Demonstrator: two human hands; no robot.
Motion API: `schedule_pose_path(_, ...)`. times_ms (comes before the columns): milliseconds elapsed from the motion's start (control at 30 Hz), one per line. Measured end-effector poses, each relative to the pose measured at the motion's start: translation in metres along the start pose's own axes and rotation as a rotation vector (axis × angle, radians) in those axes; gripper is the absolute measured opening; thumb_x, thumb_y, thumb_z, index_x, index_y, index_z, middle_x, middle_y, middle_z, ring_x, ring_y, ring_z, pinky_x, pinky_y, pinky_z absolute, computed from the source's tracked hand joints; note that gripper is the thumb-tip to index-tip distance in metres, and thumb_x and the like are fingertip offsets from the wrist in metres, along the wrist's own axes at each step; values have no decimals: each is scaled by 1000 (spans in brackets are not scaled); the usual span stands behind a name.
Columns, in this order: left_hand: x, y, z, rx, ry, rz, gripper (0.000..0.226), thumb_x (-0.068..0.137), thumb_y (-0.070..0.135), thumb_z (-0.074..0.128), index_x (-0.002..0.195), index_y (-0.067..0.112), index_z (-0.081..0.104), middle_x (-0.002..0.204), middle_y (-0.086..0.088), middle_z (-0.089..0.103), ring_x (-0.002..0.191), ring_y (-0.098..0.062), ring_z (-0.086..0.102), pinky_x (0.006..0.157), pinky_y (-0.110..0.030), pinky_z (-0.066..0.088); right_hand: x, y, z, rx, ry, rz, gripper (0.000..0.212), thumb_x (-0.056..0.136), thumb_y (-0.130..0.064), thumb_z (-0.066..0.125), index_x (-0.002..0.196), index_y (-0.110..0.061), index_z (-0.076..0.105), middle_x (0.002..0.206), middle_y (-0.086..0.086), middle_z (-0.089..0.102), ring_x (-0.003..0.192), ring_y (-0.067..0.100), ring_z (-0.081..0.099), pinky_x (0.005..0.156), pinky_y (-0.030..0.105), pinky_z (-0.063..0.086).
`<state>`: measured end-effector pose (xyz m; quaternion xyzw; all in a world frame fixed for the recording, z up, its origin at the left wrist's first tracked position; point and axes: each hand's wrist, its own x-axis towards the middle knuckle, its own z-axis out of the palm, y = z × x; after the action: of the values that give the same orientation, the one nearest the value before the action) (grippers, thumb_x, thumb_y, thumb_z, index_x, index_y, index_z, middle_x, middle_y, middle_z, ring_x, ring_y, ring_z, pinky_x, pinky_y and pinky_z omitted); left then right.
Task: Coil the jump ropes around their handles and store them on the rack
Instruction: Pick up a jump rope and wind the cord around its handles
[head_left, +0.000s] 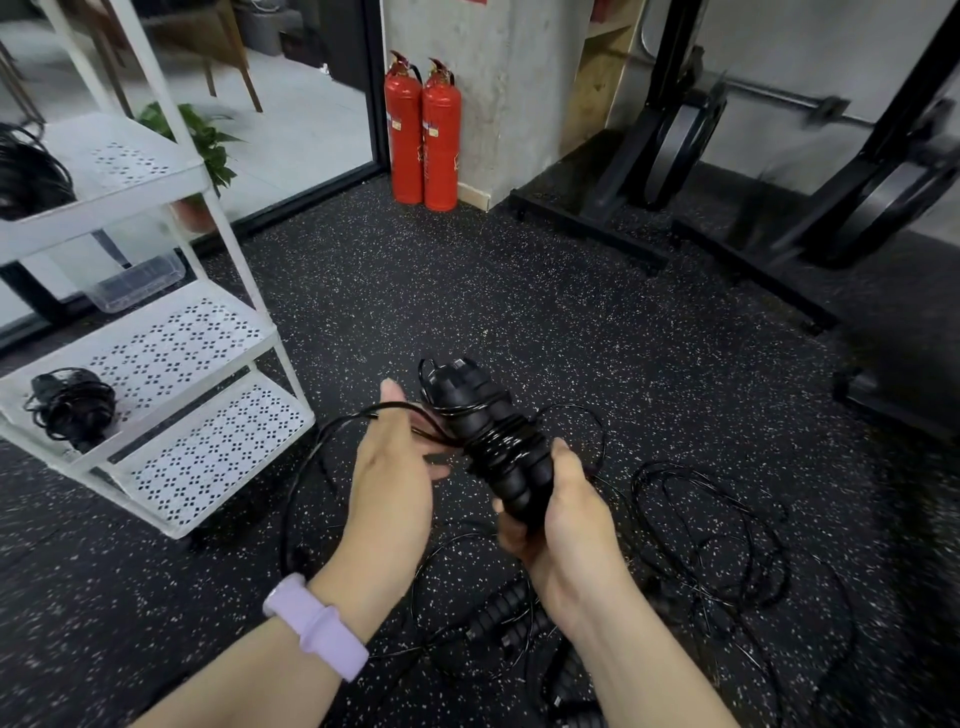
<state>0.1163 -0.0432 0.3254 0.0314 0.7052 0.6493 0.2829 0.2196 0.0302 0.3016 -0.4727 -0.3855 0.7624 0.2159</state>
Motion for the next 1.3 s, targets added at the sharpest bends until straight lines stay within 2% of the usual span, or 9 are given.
schedule_pose_path(100,4,1,-4,-149,-16,-44,45,103,5,32,82,11,71,99,-15,78,90,-28,72,80,-41,55,2,0,-2,-17,39,-31,45,108,-50,39,104,-15,67,66,5,62,47,13,49,52,27,41)
schedule_pose_path(233,10,1,-7,-55,-168,-56,46,76,-29,35,85,1,68,99,-20,73,105,-36,67,95,-53,53,4,-2,-4,-26,72,-25,53,105,-59,43,106,-13,68,66,6,64,47,13,49,51,28,42)
schedule_pose_path(467,7,-10,-6,234,-190,82,30,109,28,44,98,21,72,107,-4,74,91,-17,74,94,-38,55,6,-3,-11,-291,22,-95,58,100,-69,43,102,-22,76,78,-10,73,65,5,63,69,28,47)
schedule_pose_path(567,9,-11,-12,484,-161,275,30,107,32,46,91,28,70,106,3,64,99,-15,64,92,-32,47,7,-4,-14,-444,-12,-173,47,102,-66,42,107,-33,76,98,-21,78,94,-4,70,85,27,50)
schedule_pose_path(733,12,2,-24,713,-319,448,21,100,40,57,84,36,69,88,21,68,92,10,59,79,-6,40,10,-10,-23,-745,-28,-300,35,101,-64,44,111,-44,70,105,-25,73,102,-6,64,86,19,47)
schedule_pose_path(867,17,8,-29,570,-513,307,14,92,38,73,83,28,72,76,11,75,69,-4,70,62,-12,51,12,-15,-36,-1083,-77,-338,46,99,-63,50,134,-37,65,108,-25,65,101,-3,59,84,13,44)
schedule_pose_path(933,19,10,-30,511,-603,219,15,89,38,76,80,27,73,66,5,72,56,-7,65,54,-13,49,8,-15,-38,-1141,-199,-332,37,98,-64,52,126,-47,68,99,-28,69,94,-7,63,77,4,44)
schedule_pose_path(1067,25,9,-30,429,-586,57,28,80,47,82,75,21,74,61,2,65,54,-8,54,52,-17,46,5,-14,-32,-1142,-369,-272,22,90,-70,45,99,-69,65,112,-19,76,110,7,68,93,22,52)
schedule_pose_path(1300,35,17,-37,188,-611,-332,32,78,39,80,73,19,54,57,6,50,51,-6,43,57,-23,36,6,-14,-36,-803,-561,-124,48,92,-53,47,103,-21,82,100,5,80,98,26,75,103,48,51)
